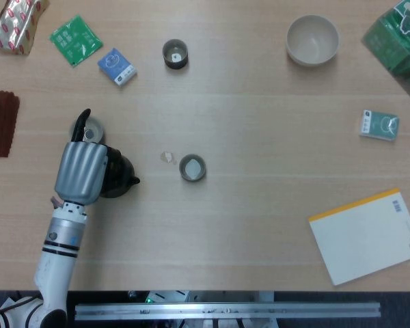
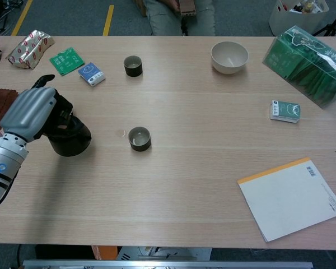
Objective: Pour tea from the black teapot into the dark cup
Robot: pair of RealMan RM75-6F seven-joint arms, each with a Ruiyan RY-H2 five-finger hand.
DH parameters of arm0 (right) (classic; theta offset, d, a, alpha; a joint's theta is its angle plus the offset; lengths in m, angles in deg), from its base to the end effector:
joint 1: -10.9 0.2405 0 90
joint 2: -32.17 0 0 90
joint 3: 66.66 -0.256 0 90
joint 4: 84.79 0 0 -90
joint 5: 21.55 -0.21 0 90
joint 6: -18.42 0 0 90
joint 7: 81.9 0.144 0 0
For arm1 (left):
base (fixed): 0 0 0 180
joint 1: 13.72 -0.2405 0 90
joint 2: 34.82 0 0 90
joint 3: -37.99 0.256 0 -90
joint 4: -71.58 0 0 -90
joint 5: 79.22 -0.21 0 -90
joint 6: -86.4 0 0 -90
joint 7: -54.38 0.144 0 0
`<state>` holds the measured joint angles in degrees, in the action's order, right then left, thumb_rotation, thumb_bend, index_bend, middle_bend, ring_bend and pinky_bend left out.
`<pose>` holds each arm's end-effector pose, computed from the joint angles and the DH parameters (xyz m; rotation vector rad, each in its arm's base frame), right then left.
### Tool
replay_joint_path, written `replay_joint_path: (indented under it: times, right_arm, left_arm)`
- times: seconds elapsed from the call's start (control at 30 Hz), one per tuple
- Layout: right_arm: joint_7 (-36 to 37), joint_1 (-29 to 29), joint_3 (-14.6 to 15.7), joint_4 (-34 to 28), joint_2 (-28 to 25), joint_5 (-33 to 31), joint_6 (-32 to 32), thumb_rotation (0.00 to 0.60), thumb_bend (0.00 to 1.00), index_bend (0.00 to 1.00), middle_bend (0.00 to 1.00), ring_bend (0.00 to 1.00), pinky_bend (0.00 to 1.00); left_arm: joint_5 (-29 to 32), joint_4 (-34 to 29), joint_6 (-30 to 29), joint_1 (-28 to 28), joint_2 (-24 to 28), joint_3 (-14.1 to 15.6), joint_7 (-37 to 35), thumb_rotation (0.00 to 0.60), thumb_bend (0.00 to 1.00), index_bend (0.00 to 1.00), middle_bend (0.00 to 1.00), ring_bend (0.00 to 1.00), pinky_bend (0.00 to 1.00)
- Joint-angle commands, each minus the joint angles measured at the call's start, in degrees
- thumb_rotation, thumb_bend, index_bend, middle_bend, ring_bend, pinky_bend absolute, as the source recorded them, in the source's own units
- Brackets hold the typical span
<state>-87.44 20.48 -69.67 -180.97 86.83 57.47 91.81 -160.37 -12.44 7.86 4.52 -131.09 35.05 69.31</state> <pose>-0.3202 -0.2047 0.1881 1.4834 -0.8980 0.6494 -0.2146 0.2300 -0.0188 -1.5456 -1.0156 -1.0747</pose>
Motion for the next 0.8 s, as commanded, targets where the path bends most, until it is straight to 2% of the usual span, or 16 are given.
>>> replay_joint_path:
  times: [0.03,0.6,0.8]
  right_arm:
    - [0.1,0.0,0.0,0.1,0.1,0.0,-0.1,0.600,0.23,0.10,0.13,0.00,0.05]
    - [0.3,-0.4,0.0,0.0,0.0,-0.3,0.2,0.600,0.23,0.10,0.13,0.00,0.05]
    - [0.3,-0.5,0.0,0.0,0.0,-0.4,0.3,0.600,0.23,0.10,0.13,0.00,0.05]
  left_arm:
    - [-0.1,0.2,0.1,-0.5,-0.1,0.7,-0.3,0.600,0.25,0.93,1.00,0.83,0.00]
    - [0.7,4.9,2.3,-1.3,-3.7,1.1,-1.6,0.600,0.25,0.91,1.00,0.81,0.00]
    - [0.8,5.5,2.7,-1.5,-4.0,1.0,-2.2,0.600,0.25,0.89,0.96,0.77,0.00]
